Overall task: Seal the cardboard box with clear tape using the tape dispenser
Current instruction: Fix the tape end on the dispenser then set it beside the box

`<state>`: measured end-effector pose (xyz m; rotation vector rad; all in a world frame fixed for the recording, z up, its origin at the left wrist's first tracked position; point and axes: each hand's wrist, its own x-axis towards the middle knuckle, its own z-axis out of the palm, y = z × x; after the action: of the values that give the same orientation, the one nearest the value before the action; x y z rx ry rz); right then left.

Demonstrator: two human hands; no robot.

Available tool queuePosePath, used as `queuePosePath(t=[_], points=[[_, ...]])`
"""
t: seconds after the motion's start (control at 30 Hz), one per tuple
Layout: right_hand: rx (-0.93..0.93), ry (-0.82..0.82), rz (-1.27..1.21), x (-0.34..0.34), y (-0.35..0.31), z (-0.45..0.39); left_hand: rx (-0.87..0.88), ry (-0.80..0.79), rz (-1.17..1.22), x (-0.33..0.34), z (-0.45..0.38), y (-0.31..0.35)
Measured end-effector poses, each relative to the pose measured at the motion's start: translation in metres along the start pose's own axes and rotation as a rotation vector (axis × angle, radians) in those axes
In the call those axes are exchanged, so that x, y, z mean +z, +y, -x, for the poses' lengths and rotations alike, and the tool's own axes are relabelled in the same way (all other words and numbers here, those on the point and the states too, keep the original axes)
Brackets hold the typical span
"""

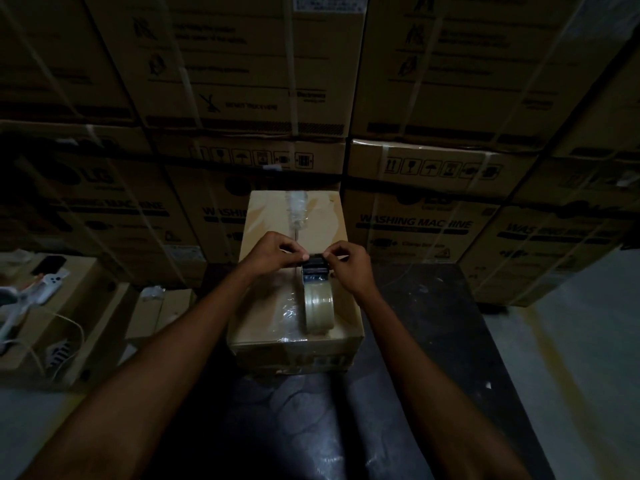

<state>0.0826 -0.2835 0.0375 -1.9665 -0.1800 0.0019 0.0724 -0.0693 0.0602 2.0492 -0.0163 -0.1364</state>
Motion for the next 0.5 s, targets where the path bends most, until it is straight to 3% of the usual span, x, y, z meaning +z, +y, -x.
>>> queuePosePath(t=[0.23,0.37,0.5], points=[[0.066,-0.076,-0.109,0.001,-0.008,0.001,-0.04,0.078,0.094,0.007,-0.001,-0.01],[-0.06,-0.106,0.054,0.0,-0.008,-0.005,-0.035,0.073,0.117,0.007,0.003,-0.006],[-0.074,-0.096,0.089,0.002,-0.008,-0.012,-0.042,0.099,0.188,0.011,0.013,-0.003]])
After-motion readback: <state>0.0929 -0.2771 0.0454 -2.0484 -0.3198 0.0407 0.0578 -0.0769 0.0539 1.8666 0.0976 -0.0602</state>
